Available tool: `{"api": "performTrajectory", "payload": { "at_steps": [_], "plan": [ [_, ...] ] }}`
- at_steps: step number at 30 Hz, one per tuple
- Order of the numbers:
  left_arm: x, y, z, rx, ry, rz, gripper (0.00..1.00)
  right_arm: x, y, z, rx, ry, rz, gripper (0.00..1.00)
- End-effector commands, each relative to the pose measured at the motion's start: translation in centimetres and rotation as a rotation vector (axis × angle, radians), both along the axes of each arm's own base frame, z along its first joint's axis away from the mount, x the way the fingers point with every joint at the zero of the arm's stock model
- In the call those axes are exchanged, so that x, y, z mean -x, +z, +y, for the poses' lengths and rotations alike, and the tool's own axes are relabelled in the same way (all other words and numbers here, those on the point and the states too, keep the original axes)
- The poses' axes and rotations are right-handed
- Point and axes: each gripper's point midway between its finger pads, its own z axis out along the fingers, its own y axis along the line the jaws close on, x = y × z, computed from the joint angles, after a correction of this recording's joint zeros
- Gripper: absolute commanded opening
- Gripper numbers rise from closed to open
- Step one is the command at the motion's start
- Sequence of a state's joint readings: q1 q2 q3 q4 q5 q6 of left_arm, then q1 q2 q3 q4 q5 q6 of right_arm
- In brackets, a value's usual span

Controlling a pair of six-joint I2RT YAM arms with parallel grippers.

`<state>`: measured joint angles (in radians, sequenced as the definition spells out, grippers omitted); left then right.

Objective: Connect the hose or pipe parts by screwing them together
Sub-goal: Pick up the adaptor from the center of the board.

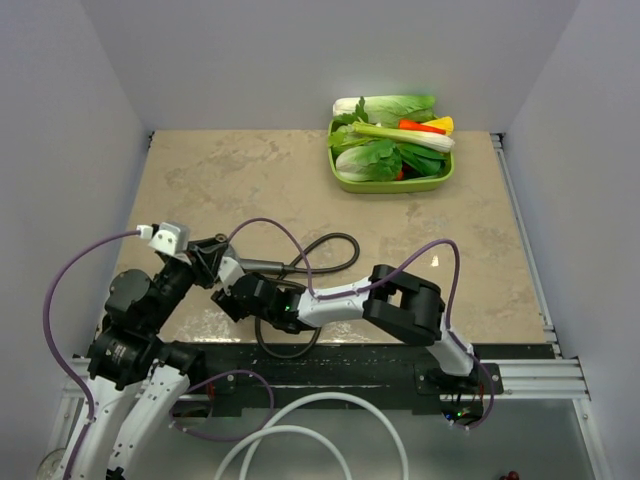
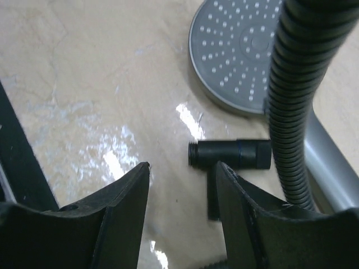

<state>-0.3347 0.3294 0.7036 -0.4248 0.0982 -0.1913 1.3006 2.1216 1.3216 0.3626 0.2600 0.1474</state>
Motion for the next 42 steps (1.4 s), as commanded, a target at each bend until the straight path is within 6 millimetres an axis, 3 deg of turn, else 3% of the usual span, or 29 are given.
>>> {"api": "performTrajectory", "payload": {
  "at_steps": [1,6,11,18,21,22,24,25,27,28,29,31,34,35,37,38,39,41,42],
  "plan": [
    [0.0,1.7,-0.5,0.036,-0.025,-0.055,0.0,-2.4,0.7,1.1,0.001,-0.044,-0.07,0.54],
    [0.0,1.6,-0.7,0.04,-0.035,-0.053,0.0,-3.1,-1.8,-0.2,0.07,-0.067,-0.046,0.51],
    [-0.4,1.2,-1.1,0.055,-0.045,-0.058,0.0,-3.5,-2.7,-1.8,0.097,-0.097,-0.033,0.5],
    [-1.2,1.2,-1.8,0.052,-0.067,-0.059,0.0,-3.2,-3.8,-2.4,0.121,-0.086,0.003,0.44],
    [-1.2,1.3,-2.0,0.05,-0.079,-0.073,0.0,-2.7,-4.2,-2.6,0.125,-0.073,0.023,0.19],
    [-1.2,1.3,-2.0,0.051,-0.079,-0.075,0.0,-2.7,-4.1,-2.7,0.119,-0.073,0.024,0.02],
    [-1.2,1.0,-2.0,0.047,-0.081,-0.063,0.0,-2.2,-3.7,-3.0,0.098,-0.058,0.025,0.0],
    [-1.2,1.0,-2.0,0.046,-0.082,-0.057,0.0,-1.9,-1.7,-2.7,0.055,-0.042,0.021,0.0],
    [-1.3,0.9,-1.9,0.046,-0.073,-0.05,0.0,0.2,-0.9,-2.9,0.041,0.03,0.026,0.0],
    [-1.3,0.9,-1.8,0.046,-0.07,-0.047,0.0,1.1,1.8,-2.8,-0.007,0.063,0.014,0.0],
    [-1.2,1.2,-1.9,0.046,-0.073,-0.048,0.0,2.3,1.8,-3.4,-0.003,0.1,0.025,0.0],
    [-1.4,1.3,-1.9,0.046,-0.07,-0.043,0.0,5.2,3.6,-3.6,-0.032,0.175,0.025,0.0],
    [-1.4,1.6,-2.0,0.041,-0.076,-0.046,0.0,7.7,6.5,-5.8,-0.057,0.175,0.013,0.0],
    [-1.5,1.6,-2.0,0.035,-0.077,-0.047,0.0,8.7,8.3,-7.0,-0.093,0.179,0.015,0.0],
    [-1.6,1.0,-1.9,0.023,-0.072,-0.045,0.0,9.9,9.1,-8.7,-0.111,0.196,0.046,0.0],
    [-1.7,0.7,-1.9,0.02,-0.072,-0.04,0.0,10.5,11.5,-9.4,-0.173,0.2,0.059,0.0],
    [-1.7,0.4,-1.9,0.009,-0.075,-0.04,0.0,10.8,12.6,-10.1,-0.2,0.2,0.066,0.0],
    [-1.7,-0.4,-2.1,0.003,-0.086,-0.03,0.0,10.9,12.8,-12.1,-0.204,0.15,0.086,0.0],
    [-1.4,-0.4,-2.2,-0.003,-0.101,-0.04,0.0,10.3,15.1,-13.7,-0.255,0.097,0.079,0.0]
  ]
}}
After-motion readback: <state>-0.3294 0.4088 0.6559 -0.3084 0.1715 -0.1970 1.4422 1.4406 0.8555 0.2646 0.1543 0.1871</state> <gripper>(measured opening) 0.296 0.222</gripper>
